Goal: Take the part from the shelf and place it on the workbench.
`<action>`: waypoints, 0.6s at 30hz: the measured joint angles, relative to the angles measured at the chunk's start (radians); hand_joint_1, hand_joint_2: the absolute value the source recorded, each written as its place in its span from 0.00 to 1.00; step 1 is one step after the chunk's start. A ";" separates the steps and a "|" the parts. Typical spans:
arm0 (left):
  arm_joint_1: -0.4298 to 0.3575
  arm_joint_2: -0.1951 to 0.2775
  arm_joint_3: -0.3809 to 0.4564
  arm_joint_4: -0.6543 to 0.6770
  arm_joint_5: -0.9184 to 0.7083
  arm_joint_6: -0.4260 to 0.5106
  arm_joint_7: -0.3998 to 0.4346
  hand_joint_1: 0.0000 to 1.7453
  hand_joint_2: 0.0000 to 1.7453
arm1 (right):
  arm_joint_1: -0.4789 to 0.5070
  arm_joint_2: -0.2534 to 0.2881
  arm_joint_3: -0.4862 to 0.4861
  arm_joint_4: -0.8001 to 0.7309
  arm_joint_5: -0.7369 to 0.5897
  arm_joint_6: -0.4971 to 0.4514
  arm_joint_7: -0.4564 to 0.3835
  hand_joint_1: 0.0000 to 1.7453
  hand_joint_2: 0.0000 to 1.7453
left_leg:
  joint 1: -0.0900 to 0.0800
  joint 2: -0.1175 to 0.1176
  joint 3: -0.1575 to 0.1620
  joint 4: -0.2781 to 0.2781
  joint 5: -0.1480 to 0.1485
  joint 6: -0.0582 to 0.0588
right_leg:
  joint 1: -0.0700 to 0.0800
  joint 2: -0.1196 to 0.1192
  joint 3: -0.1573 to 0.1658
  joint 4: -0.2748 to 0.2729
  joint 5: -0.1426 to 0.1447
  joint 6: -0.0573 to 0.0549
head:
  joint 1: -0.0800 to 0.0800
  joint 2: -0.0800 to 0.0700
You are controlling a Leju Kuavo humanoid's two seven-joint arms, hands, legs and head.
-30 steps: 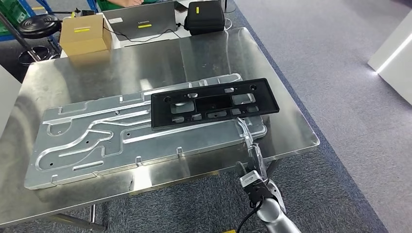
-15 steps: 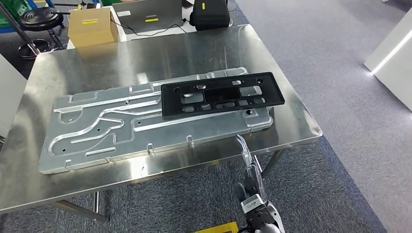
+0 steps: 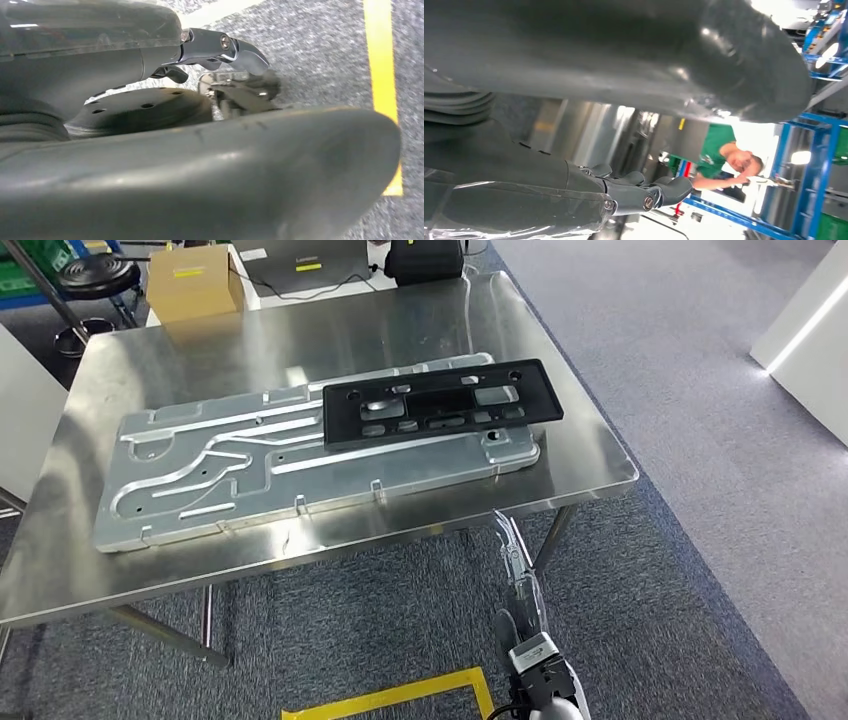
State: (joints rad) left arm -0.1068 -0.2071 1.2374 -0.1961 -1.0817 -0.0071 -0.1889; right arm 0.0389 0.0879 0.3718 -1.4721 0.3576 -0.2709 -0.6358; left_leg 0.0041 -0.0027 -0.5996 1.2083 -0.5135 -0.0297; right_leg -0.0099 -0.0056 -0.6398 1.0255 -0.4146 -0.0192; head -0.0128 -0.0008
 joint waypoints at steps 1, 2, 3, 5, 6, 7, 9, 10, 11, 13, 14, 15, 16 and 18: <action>-0.002 0.000 0.000 0.000 -0.001 0.002 -0.004 0.00 0.00 | -0.001 0.002 -0.008 0.009 -0.007 -0.001 0.002 0.00 0.00 | -0.001 0.000 0.061 -0.080 0.002 0.003 | 0.001 0.000 -0.012 0.003 0.010 0.004 | 0.000 0.000; -0.004 0.001 -0.001 0.000 -0.003 0.004 -0.007 0.00 0.00 | -0.002 0.003 -0.018 0.022 -0.017 -0.004 0.003 0.00 0.00 | -0.004 -0.001 0.110 -0.148 -0.006 0.008 | 0.001 0.000 -0.019 0.003 0.020 0.010 | 0.001 0.000; -0.005 0.001 -0.001 0.000 -0.005 0.005 -0.011 0.00 0.00 | -0.006 0.005 -0.030 0.039 -0.027 -0.007 0.004 0.00 0.00 | -0.006 -0.002 0.141 -0.197 -0.018 0.014 | 0.002 -0.001 -0.021 0.002 0.030 0.015 | 0.000 0.000; -0.006 0.002 -0.002 0.000 -0.009 0.005 -0.015 0.00 0.00 | -0.015 0.008 -0.056 0.083 -0.049 -0.010 0.005 0.00 0.00 | -0.009 -0.003 0.148 -0.225 -0.019 0.030 | 0.002 -0.002 -0.020 -0.005 0.050 0.028 | -0.001 0.000; -0.006 0.003 -0.002 0.000 -0.009 0.006 -0.016 0.00 0.00 | -0.020 0.009 -0.073 0.112 -0.058 -0.009 0.005 0.00 0.00 | -0.009 -0.001 0.141 -0.229 -0.008 0.038 | 0.001 0.000 -0.023 -0.005 0.051 0.033 | -0.002 0.000; -0.006 0.003 -0.002 0.000 -0.010 0.006 -0.016 0.00 0.00 | -0.024 0.010 -0.089 0.140 -0.064 -0.006 0.006 0.00 0.00 | -0.008 0.002 0.131 -0.231 0.005 0.047 | -0.001 0.001 -0.030 0.007 0.032 0.037 | -0.002 0.000; -0.007 0.004 -0.002 0.000 -0.010 0.007 -0.016 0.00 0.00 | -0.035 0.011 -0.127 0.202 -0.074 0.005 0.006 0.00 0.00 | -0.007 0.006 0.105 -0.235 0.033 0.061 | -0.003 0.005 -0.055 0.082 -0.061 0.042 | -0.001 0.000; -0.007 0.004 -0.002 0.000 -0.010 0.009 -0.016 0.00 0.00 | -0.044 0.012 -0.146 0.234 -0.078 0.010 0.006 0.00 0.00 | -0.009 0.006 0.090 -0.234 0.046 0.064 | -0.003 0.005 -0.069 0.142 -0.116 0.044 | 0.000 0.000; -0.007 0.005 -0.002 0.000 -0.010 0.011 -0.016 0.00 0.00 | -0.053 0.013 -0.165 0.268 -0.081 0.015 0.005 0.00 0.00 | -0.011 0.007 0.074 -0.233 0.058 0.066 | -0.004 0.005 -0.078 0.204 -0.150 0.046 | 0.000 0.000; -0.007 0.005 -0.002 0.000 -0.010 0.018 -0.016 0.00 0.00 | -0.070 0.015 -0.201 0.333 -0.086 0.022 0.001 0.00 0.00 | -0.013 0.008 0.037 -0.227 0.083 0.064 | -0.004 0.005 -0.069 0.273 -0.142 0.047 | 0.000 0.000; -0.007 0.005 -0.002 0.000 -0.011 0.020 -0.016 0.00 0.00 | -0.078 0.015 -0.218 0.363 -0.090 0.024 0.000 0.00 0.00 | -0.014 0.008 0.019 -0.222 0.093 0.063 | -0.004 0.005 -0.042 0.261 -0.113 0.046 | 0.000 0.000; -0.007 0.006 -0.002 0.000 -0.012 0.022 -0.016 0.00 0.00 | -0.086 0.016 -0.233 0.390 -0.096 0.027 -0.001 0.00 0.00 | -0.014 0.007 0.002 -0.217 0.103 0.060 | -0.003 0.005 0.001 0.216 -0.087 0.043 | 0.000 0.000; -0.007 0.006 -0.002 0.000 -0.014 0.024 -0.016 0.00 0.00 | -0.096 0.018 -0.248 0.416 -0.102 0.030 -0.002 0.00 0.00 | -0.014 0.007 -0.012 -0.212 0.111 0.057 | -0.003 0.005 0.053 0.153 -0.079 0.039 | 0.000 0.000; -0.007 0.006 -0.003 0.000 -0.017 0.025 -0.016 0.00 0.00 | -0.110 0.020 -0.265 0.446 -0.112 0.037 -0.003 0.00 0.00 | -0.015 0.007 -0.025 -0.205 0.119 0.052 | -0.001 0.005 0.126 0.058 -0.089 0.033 | -0.001 0.000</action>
State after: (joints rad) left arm -0.1134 -0.2014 1.2347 -0.1961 -1.0989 0.0175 -0.2045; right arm -0.0709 0.1078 0.1065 -1.0265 0.2460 -0.2340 -0.6392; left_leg -0.0112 0.0044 -0.6250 1.0028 -0.3945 0.0225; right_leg -0.0114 -0.0006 -0.5138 1.0834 -0.5037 0.0135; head -0.0133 -0.0008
